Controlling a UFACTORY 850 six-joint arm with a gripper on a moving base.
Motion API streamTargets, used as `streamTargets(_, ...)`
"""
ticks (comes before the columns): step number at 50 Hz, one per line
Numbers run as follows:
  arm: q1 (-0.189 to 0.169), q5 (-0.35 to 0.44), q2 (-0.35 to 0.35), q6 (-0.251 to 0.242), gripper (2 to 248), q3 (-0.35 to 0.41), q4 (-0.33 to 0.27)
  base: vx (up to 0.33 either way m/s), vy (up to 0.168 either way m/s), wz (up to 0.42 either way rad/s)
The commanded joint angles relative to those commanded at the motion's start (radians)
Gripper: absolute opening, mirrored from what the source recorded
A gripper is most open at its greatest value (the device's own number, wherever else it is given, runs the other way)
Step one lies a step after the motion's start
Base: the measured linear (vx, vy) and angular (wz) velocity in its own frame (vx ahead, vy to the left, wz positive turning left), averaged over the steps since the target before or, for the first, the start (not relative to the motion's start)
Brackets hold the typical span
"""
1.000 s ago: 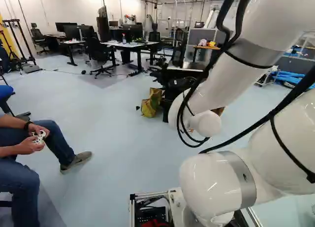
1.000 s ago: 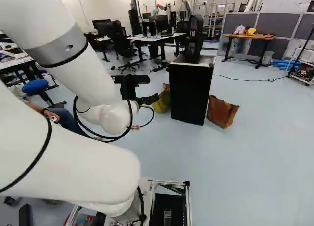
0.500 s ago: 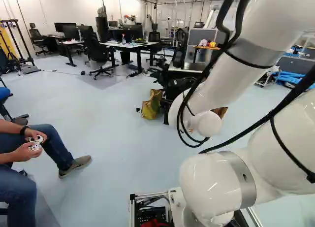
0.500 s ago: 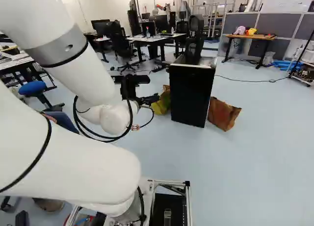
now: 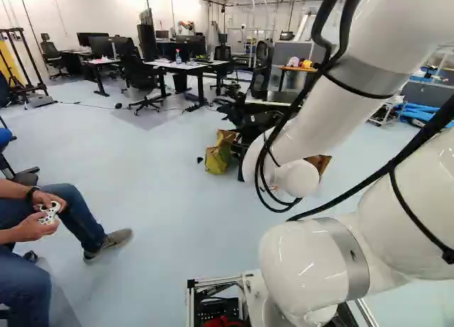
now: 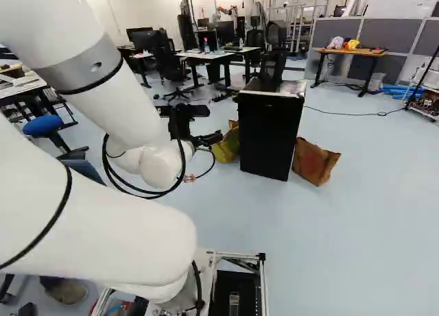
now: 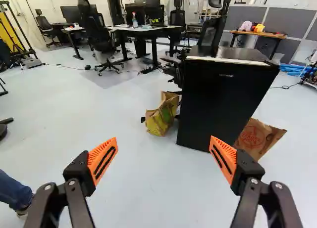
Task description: Grab a drink from the fridge
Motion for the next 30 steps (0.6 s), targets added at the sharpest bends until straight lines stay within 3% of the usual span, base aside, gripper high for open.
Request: streamTargets(30,0.000,0.000,0.000,0.000,247,0.000,0.000,0.082,0.004,-0.183)
